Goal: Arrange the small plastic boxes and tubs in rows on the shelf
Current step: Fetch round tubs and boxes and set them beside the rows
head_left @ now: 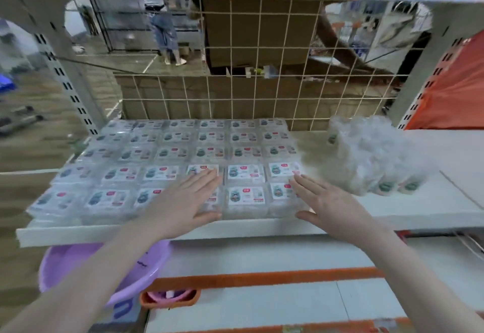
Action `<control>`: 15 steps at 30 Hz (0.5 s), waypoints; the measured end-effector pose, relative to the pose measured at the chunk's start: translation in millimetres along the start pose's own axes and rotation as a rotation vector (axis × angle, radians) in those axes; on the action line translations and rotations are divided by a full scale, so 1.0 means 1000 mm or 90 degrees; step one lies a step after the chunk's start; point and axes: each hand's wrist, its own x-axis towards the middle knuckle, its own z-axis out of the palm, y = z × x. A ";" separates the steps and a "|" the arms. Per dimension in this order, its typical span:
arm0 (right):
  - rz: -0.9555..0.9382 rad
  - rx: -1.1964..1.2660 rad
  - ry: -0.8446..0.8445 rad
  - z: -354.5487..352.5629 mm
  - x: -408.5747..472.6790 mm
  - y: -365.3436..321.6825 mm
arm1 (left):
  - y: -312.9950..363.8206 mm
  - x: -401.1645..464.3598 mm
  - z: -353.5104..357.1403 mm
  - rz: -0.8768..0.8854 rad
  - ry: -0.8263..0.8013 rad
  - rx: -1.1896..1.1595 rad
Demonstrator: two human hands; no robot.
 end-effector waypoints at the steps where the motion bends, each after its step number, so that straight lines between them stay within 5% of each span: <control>1: -0.009 -0.020 0.034 -0.003 -0.001 -0.003 | 0.000 0.000 0.002 0.004 0.008 0.005; 5: -0.021 -0.064 0.146 -0.001 0.004 -0.006 | -0.001 0.003 0.006 0.001 0.035 0.044; 15: 0.005 -0.076 0.163 0.019 0.008 -0.001 | 0.002 0.014 0.006 -0.033 0.047 0.069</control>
